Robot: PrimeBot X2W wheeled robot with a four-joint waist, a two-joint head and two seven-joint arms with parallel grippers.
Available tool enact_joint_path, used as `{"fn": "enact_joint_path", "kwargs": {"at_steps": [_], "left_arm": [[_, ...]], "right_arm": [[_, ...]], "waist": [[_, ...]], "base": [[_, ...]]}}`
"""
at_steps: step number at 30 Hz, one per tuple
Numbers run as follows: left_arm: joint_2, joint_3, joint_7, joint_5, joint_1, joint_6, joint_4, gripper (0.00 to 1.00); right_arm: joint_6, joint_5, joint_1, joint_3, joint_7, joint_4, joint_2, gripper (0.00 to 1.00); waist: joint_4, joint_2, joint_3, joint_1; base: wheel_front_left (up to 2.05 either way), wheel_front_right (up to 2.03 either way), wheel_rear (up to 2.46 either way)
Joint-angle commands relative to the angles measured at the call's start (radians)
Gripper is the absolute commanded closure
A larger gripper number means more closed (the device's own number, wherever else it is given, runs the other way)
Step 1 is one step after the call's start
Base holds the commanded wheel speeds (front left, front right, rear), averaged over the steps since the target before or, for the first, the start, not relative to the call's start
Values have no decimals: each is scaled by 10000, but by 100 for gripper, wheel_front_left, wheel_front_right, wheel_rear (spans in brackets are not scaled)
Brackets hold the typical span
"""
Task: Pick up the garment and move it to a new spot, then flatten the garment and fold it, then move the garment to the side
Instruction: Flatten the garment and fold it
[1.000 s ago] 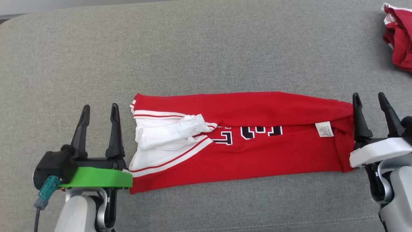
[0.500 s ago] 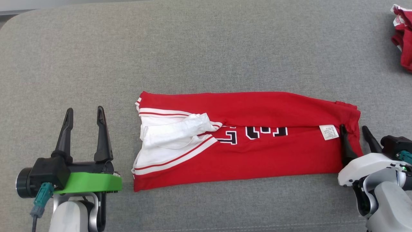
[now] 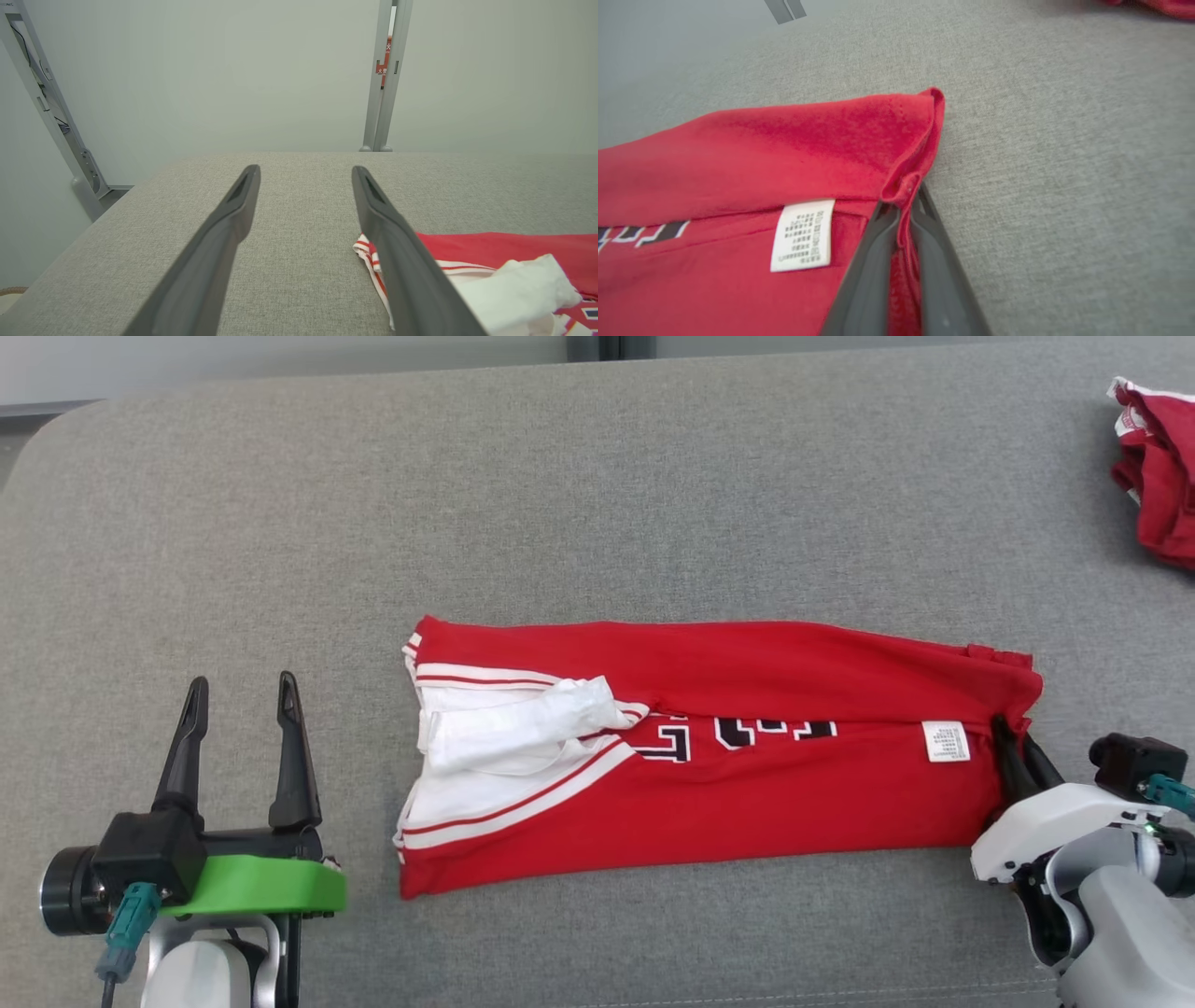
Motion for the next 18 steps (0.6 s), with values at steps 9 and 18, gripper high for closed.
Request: {"fn": "enact_joint_path", "kwargs": {"at_steps": [9, 18], "left_arm": [[-11, 154, -26, 69, 383, -123, 55, 0], [-14, 188, -26, -17, 493, -43, 109, 0]], "right_arm": [[-31, 20, -362, -799, -97, 212, -1498, 100], [-28, -233, -575, -568, -78, -195, -1305, 100]], "waist": [[-117, 0, -436, 1], [-113, 0, -605, 1]], "base": [[0, 0, 0], [0, 0, 0]]}}
